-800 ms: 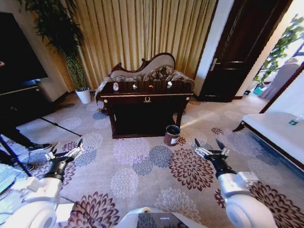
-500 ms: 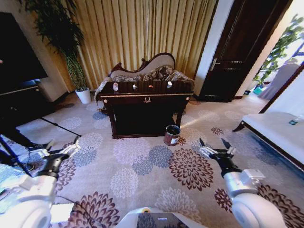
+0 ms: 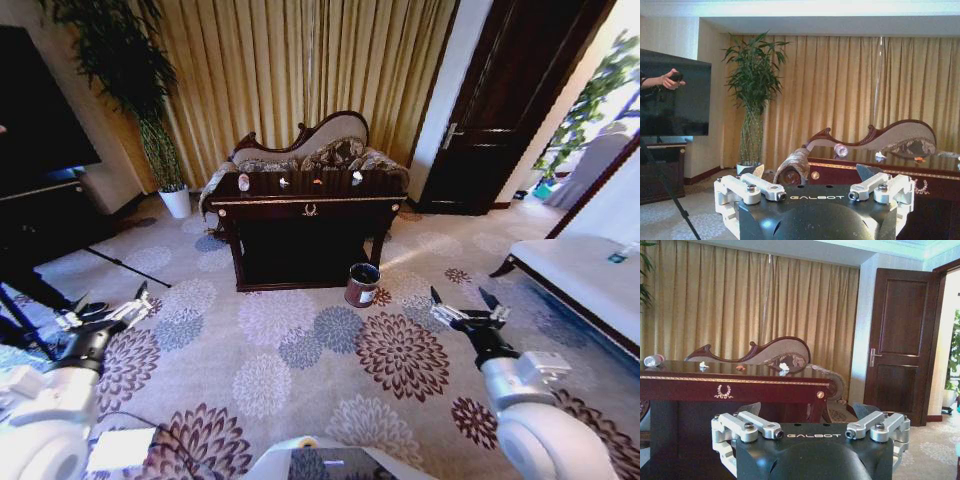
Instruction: Move to the front of the table and place the trash on the table into the trash bin.
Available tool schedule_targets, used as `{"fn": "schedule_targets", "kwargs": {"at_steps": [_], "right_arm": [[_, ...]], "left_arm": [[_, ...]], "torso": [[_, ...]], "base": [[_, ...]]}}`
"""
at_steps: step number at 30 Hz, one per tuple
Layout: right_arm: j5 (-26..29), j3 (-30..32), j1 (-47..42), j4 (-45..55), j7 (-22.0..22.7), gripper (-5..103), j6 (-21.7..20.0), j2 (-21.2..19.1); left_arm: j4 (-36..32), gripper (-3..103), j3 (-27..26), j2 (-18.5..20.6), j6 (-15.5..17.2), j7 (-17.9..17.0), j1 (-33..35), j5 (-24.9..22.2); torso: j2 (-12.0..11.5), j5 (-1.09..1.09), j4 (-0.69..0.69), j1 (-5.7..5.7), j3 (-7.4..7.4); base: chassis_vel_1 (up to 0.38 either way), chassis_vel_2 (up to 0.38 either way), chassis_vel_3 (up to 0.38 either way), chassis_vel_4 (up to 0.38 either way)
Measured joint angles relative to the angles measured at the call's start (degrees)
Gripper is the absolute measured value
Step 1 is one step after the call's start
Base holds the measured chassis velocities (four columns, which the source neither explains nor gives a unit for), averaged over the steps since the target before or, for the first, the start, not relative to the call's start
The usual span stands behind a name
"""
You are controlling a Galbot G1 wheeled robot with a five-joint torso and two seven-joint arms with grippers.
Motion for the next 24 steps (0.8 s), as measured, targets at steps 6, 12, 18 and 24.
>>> {"fn": "schedule_targets", "kwargs": {"at_steps": [6,12,18,24], "right_arm": [[-0.4,-1.11,0.54,-0.02,-0.19,100,0.9,0.43],[-1.38,-1.81,0.65,-0.06,-0.74,100,1.36,0.79],[-1.89,-1.59,0.59,-0.07,-2.34,100,1.96,0.7],[-2.35,-1.7,0.37,-0.07,-2.64,100,2.25,0.93]], "left_arm": [[0.02,100,0.79,-0.05,-0.57,-0.02,-0.13,0.2],[0.05,100,1.59,-0.53,-1.03,0.22,0.19,0.71],[0.08,100,1.52,0.17,-1.12,1.24,0.2,1.14],[0.11,100,1.41,0.29,-1.24,1.56,0.34,1.23]], "torso": [[0.0,0.0,0.0,0.0,0.0],[0.0,0.0,0.0,0.0,0.0],[0.0,0.0,0.0,0.0,0.0],[0.0,0.0,0.0,0.0,0.0]], "base": [[0.0,0.0,0.0,0.0],[0.0,0.0,0.0,0.0],[0.0,0.0,0.0,0.0],[0.0,0.0,0.0,0.0]]}}
